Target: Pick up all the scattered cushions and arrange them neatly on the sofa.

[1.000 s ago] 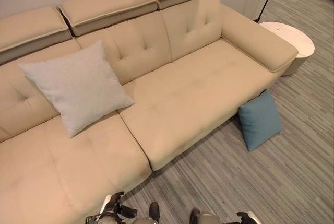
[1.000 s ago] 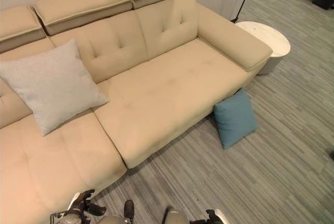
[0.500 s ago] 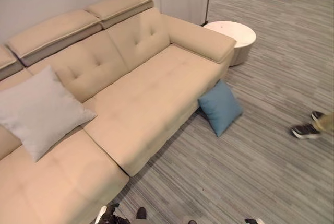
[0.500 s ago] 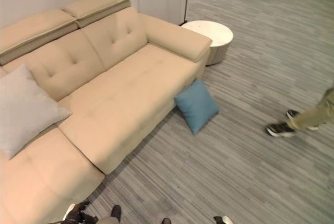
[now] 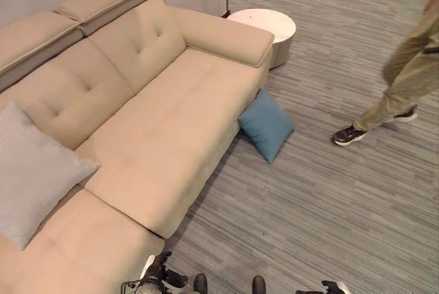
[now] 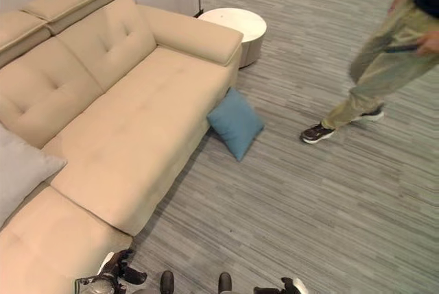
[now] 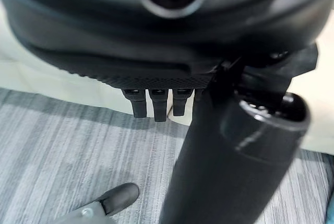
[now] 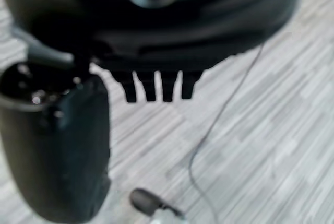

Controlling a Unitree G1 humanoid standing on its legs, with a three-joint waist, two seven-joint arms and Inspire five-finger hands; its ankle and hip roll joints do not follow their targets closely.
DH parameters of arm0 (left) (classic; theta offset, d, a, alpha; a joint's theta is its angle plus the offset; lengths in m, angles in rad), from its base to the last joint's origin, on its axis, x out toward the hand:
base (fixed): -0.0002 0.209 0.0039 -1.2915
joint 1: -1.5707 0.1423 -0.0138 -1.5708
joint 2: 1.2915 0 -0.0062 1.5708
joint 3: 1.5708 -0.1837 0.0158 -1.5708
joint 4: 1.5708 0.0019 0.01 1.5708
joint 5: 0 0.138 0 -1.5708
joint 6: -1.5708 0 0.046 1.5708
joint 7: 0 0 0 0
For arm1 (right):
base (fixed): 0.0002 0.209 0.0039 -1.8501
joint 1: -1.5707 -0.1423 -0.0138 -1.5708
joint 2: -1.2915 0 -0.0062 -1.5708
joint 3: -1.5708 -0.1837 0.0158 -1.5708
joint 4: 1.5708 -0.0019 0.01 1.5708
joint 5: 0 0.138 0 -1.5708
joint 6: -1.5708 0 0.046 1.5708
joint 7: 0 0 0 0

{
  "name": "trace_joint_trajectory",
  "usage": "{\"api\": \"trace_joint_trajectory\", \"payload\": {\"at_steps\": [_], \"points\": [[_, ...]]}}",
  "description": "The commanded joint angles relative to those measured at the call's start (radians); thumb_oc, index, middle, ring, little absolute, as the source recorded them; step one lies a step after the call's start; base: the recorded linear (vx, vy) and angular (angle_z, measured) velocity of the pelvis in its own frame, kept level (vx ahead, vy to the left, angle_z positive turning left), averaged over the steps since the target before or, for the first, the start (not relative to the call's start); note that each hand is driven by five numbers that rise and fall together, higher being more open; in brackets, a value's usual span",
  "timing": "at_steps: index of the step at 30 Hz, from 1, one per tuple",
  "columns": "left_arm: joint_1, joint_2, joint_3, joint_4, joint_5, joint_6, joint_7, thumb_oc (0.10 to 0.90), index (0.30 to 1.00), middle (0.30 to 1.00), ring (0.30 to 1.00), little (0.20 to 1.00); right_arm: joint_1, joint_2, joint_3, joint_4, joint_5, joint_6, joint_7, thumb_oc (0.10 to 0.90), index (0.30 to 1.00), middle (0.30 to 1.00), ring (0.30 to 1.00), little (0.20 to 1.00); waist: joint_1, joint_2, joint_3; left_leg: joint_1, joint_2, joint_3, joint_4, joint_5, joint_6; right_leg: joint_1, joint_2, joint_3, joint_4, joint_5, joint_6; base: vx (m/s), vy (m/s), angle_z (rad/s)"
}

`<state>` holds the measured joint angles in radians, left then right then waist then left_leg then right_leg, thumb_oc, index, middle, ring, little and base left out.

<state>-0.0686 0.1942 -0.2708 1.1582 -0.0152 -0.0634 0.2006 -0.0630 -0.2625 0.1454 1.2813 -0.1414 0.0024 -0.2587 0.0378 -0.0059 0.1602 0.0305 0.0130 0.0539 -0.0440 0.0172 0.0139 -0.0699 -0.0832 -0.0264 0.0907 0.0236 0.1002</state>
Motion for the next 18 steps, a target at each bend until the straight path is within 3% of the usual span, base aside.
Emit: {"api": "trace_joint_trajectory", "payload": {"at_steps": [1, 2, 4, 6, 9, 14, 16, 17, 18], "points": [[-0.03, 0.02, 0.014, -0.042, -0.007, -0.025, 0.007, 0.8, 0.9, 0.9, 0.9, 0.9, -0.017, -0.043, 0.019, -0.017, 0.033, 0.004, -0.017, 0.8, 0.9, 0.9, 0.9, 0.9, 0.002, -0.011, 0.008, -0.072, -0.047, -0.088, 0.132, -0.128, 0.053, -0.078, 0.02, -0.087, 0.376, -0.035, 0.1, 0.06, 0.063, -0.38], [-0.031, 0.02, 0.014, -0.042, -0.007, -0.025, 0.007, 0.8, 0.9, 0.9, 0.9, 0.9, -0.017, -0.043, 0.019, -0.017, 0.033, 0.005, -0.017, 0.8, 0.9, 0.9, 0.9, 0.9, 0.002, -0.013, 0.008, -0.074, -0.048, -0.088, 0.133, -0.128, 0.053, -0.081, 0.019, -0.086, 0.38, -0.037, 0.1, 0.07, 0.044, -0.23], [-0.036, 0.024, 0.016, -0.04, -0.012, -0.027, 0.013, 0.8, 0.9, 0.9, 0.9, 0.9, -0.032, -0.043, 0.021, -0.029, 0.031, 0.002, -0.019, 0.8, 0.9, 0.9, 0.9, 0.9, 0.001, -0.002, 0.014, -0.037, -0.044, -0.086, 0.118, -0.147, 0.057, -0.114, -0.036, -0.145, 0.382, -0.041, 0.089, 0.17, 0.017, -0.15], [-0.041, 0.023, 0.028, -0.042, -0.026, -0.033, 0.015, 0.8, 0.9, 0.9, 0.9, 0.9, -0.016, -0.028, 0.045, -0.054, 0.01, -0.006, -0.02, 0.8, 0.9, 0.9, 0.9, 0.9, -0.011, 0.007, 0.017, 0.012, -0.039, -0.073, 0.086, -0.166, 0.052, -0.118, -0.061, -0.184, 0.228, -0.064, 0.046, 0.32, -0.072, -0.25], [-0.048, 0.018, 0.038, -0.033, -0.03, -0.04, 0.022, 0.8, 0.9, 0.9, 0.9, 0.9, -0.011, -0.024, 0.058, -0.073, -0.007, -0.007, -0.028, 0.8, 0.9, 0.9, 0.9, 0.9, -0.039, 0.015, 0.019, 0.07, -0.042, -0.092, 0.044, -0.18, 0.035, -0.173, -0.059, -0.166, 0.065, 0.005, 0.056, 0.32, -0.134, -0.33], [-0.037, -0.005, 0.037, -0.013, -0.039, -0.044, 0.032, 0.8, 0.9, 0.9, 0.9, 0.9, 0.014, -0.008, 0.063, -0.088, -0.01, -0.017, -0.035, 0.8, 0.9, 0.9, 0.9, 0.9, -0.055, 0.019, -0.008, 0.117, -0.021, -0.115, 0.032, -0.206, 0.006, -0.145, -0.029, -0.15, 0.054, -0.007, 0.029, 0.29, -0.201, 0.14], [-0.036, -0.024, 0.027, -0.012, -0.061, -0.049, 0.027, 0.8, 0.9, 0.9, 0.9, 0.9, 0.015, 0.001, 0.06, -0.101, 0.0, -0.028, -0.048, 0.8, 0.9, 0.9, 0.9, 0.9, -0.057, 0.021, 0.005, 0.027, -0.004, -0.09, 0.228, -0.138, -0.045, -0.07, -0.02, -0.175, 0.011, -0.033, -0.004, 0.21, -0.251, 0.48], [-0.036, -0.024, 0.027, -0.012, -0.061, -0.049, 0.027, 0.8, 0.9, 0.9, 0.9, 0.9, 0.015, 0.001, 0.06, -0.101, 0.0, -0.029, -0.048, 0.8, 0.9, 0.9, 0.9, 0.9, -0.059, 0.022, 0.005, 0.022, -0.003, -0.092, 0.235, -0.141, -0.046, -0.07, -0.02, -0.177, 0.01, -0.032, -0.005, 0.05, -0.153, 0.31], [-0.037, -0.023, 0.021, -0.02, -0.064, -0.05, 0.021, 0.8, 0.9, 0.9, 0.9, 0.9, 0.012, -0.001, 0.055, -0.106, 0.005, -0.03, -0.053, 0.8, 0.9, 0.9, 0.9, 0.9, -0.055, 0.015, 0.019, -0.052, 0.005, -0.071, 0.358, -0.099, -0.058, -0.049, -0.021, -0.181, 0.009, -0.042, -0.023, 0.06, -0.237, 0.09]]}}
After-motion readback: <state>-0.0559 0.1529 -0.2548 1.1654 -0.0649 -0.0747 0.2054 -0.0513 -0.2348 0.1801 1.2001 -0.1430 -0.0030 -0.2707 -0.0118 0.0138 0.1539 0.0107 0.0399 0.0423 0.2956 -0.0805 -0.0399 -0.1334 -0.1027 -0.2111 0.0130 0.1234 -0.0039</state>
